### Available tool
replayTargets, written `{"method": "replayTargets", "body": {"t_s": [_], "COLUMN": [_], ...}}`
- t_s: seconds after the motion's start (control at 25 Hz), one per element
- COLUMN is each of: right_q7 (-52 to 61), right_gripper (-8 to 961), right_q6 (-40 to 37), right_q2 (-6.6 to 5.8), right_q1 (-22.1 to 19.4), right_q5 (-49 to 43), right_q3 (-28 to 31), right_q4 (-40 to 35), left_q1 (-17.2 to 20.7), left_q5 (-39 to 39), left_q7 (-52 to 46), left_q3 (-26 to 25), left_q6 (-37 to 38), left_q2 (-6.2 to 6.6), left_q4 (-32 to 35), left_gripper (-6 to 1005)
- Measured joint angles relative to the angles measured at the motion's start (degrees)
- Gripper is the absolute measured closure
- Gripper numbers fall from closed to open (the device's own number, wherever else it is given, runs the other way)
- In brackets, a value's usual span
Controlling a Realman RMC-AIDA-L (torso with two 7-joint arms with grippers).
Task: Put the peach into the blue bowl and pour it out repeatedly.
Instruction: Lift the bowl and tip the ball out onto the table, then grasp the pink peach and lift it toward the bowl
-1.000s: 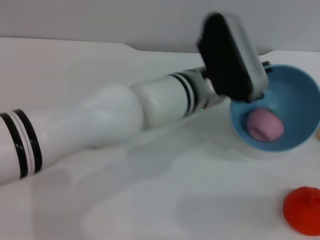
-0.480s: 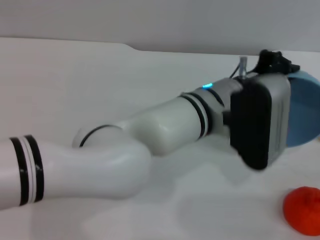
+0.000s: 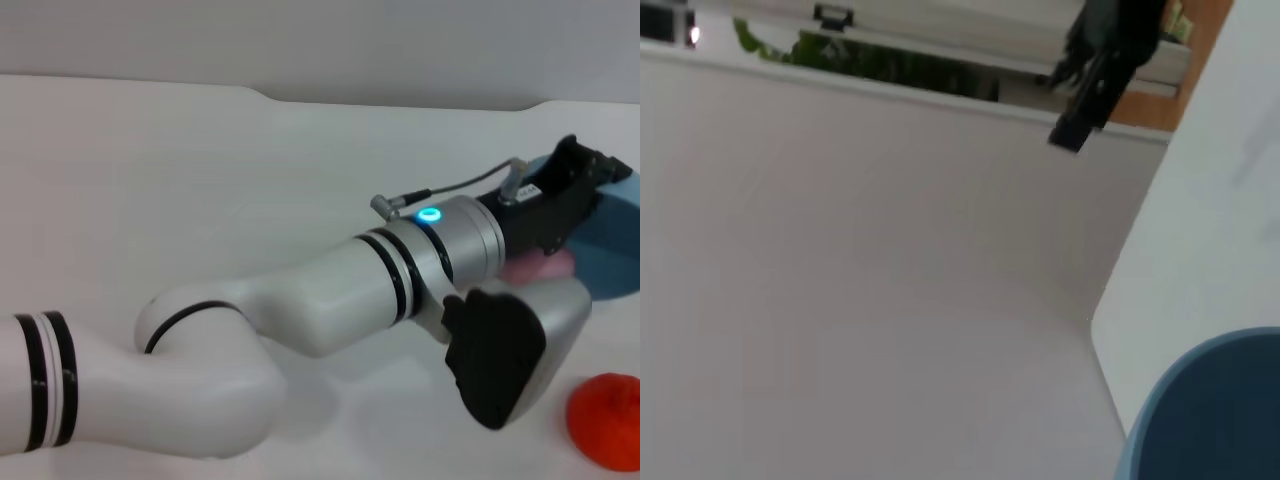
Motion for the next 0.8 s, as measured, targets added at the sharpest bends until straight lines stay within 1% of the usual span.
{"method": "replayTargets", "body": {"t_s": [0.16, 0.36, 0.44, 0.56, 0.68, 0.8], "right_q7": [-0.02, 0.31, 1.01, 5.18, 14.35, 28.52], "right_gripper": [140, 140, 140, 140, 141, 141], "right_q6": [0.06, 0.59, 0.71, 2.02, 5.22, 7.42], "right_q2": [-0.02, -0.05, -0.08, -0.29, -0.62, -0.75], "right_q1": [0.23, 0.33, 0.35, 0.62, 0.91, 1.07], "right_q5": [0.00, 0.00, 0.00, 0.00, -0.78, -5.44], "right_q3": [0.21, 0.34, 0.83, 2.44, 1.91, -0.29], "right_q4": [0.06, 0.22, 0.48, 1.18, 0.01, -5.53], "left_q1": [0.15, 0.15, 0.15, -0.06, -0.28, -0.24], "left_q5": [1.17, 0.75, -0.89, -6.81, -13.50, -18.95], "left_q7": [1.60, 0.28, -3.21, -10.80, -19.39, -26.79], "left_q3": [1.90, 1.43, 0.50, -2.34, -6.38, -12.53], "left_q6": [-2.03, -2.51, -3.13, -3.25, -2.02, 4.33], "left_q2": [-0.02, -0.02, -0.01, -0.02, -0.02, 0.03], "left_q4": [-0.36, -0.75, -0.95, -1.00, -0.97, -1.03], "left_gripper": [1000, 1000, 1000, 1000, 999, 999]}}
